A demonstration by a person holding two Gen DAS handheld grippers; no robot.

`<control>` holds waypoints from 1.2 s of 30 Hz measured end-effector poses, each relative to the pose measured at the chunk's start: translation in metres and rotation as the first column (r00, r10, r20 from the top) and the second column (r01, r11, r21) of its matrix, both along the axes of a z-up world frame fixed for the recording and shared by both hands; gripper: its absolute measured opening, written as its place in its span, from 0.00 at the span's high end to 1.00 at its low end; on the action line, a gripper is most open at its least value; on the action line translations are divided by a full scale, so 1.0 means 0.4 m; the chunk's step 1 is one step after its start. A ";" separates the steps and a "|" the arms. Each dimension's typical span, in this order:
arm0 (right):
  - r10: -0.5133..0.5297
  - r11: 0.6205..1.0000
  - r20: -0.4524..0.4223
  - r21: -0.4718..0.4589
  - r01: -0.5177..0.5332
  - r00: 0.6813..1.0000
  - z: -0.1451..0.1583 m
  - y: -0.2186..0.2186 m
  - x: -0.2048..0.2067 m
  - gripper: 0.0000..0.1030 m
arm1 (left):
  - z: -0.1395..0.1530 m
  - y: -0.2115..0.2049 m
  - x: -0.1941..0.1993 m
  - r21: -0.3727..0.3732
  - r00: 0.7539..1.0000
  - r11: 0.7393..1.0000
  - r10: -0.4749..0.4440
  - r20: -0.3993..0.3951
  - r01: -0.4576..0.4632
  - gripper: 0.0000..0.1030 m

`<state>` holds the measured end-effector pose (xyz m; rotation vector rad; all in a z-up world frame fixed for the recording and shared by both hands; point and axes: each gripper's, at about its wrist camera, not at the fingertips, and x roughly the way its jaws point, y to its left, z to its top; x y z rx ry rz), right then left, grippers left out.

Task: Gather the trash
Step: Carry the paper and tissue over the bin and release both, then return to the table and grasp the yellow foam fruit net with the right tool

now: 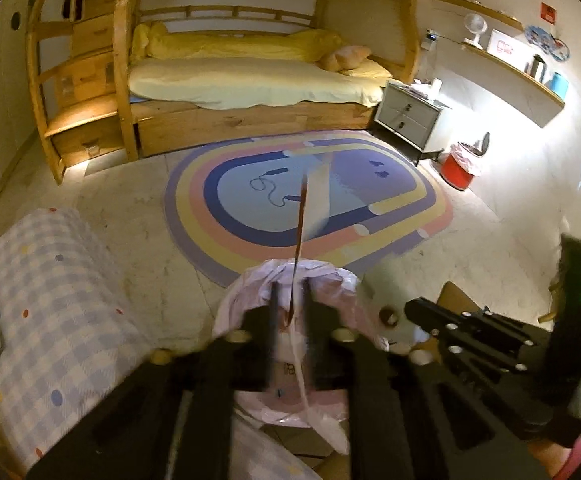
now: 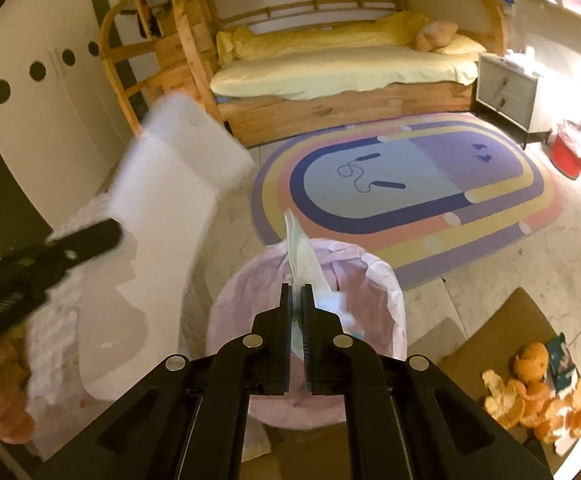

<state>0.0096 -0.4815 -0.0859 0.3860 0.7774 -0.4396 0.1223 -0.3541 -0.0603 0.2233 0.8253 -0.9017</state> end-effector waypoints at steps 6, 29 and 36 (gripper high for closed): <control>-0.025 0.998 0.004 0.056 0.025 1.000 0.005 0.002 -0.029 0.72 | 0.040 0.096 -0.008 0.038 0.989 0.992 0.115 0.094 -0.119 0.56; 0.450 0.893 0.153 -0.106 -0.438 0.880 0.276 0.506 -0.076 0.72 | 0.238 0.755 -0.226 -0.047 0.798 0.817 0.572 0.190 -0.574 0.56; 0.615 0.788 0.127 -0.119 -0.604 0.778 0.264 0.603 0.037 0.72 | 0.215 0.884 -0.189 0.012 0.670 0.685 0.709 0.219 -0.728 0.54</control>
